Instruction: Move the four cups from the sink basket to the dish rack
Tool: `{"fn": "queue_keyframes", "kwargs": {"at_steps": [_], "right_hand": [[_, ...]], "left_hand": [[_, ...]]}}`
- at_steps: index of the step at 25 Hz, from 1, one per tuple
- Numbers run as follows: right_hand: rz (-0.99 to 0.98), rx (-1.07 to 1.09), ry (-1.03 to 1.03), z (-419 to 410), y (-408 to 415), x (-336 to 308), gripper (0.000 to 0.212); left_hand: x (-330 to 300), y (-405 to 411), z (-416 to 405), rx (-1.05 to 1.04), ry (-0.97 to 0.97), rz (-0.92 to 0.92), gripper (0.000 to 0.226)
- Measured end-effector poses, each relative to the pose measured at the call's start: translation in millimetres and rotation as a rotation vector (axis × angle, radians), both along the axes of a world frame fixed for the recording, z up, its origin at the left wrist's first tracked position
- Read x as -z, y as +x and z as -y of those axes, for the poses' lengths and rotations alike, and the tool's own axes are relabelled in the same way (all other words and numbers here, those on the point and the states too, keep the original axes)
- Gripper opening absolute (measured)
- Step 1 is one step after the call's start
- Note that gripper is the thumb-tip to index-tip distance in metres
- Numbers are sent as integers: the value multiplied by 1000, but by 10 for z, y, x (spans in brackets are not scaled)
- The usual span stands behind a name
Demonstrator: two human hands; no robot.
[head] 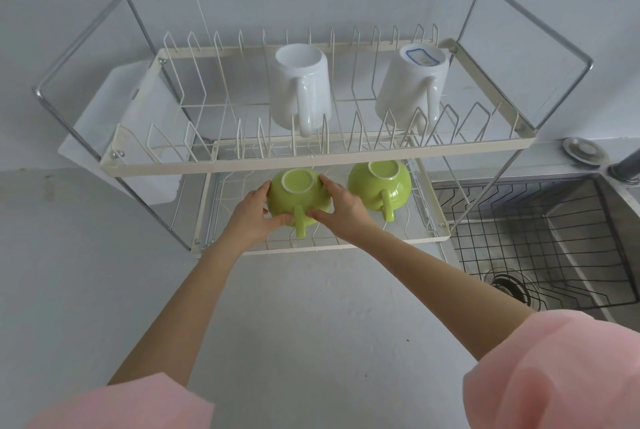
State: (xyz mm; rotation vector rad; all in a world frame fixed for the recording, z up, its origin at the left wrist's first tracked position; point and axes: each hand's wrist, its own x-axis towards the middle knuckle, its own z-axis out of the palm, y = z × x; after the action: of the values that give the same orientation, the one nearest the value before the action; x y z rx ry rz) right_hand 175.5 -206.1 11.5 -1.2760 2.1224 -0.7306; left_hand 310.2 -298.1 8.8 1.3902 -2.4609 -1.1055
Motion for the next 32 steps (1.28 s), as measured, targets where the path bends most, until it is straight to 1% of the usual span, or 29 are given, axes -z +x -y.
{"fn": "queue_keyframes", "kwargs": {"at_steps": [6,11,21,25,28,32], "right_hand": [[25,-2,-18,180,-34,26,69],[21,11,-25,218,-59,71,63],[34,1,-4,140,-26,18,71],[67,-7,14,115,-42,-44,74],[39,-33,5,36,-14,-82,77],[2,-74,6,-103,-17,-114,77]], "left_hand": [[-1,-31,160,-10,10,-58,74],[13,-42,171,-13,6,-72,74],[26,-21,142,-21,-2,-36,78],[41,0,71,-49,28,-49,83],[20,45,10,-70,42,-57,86],[-56,129,-64,-69,16,-40,84]]}}
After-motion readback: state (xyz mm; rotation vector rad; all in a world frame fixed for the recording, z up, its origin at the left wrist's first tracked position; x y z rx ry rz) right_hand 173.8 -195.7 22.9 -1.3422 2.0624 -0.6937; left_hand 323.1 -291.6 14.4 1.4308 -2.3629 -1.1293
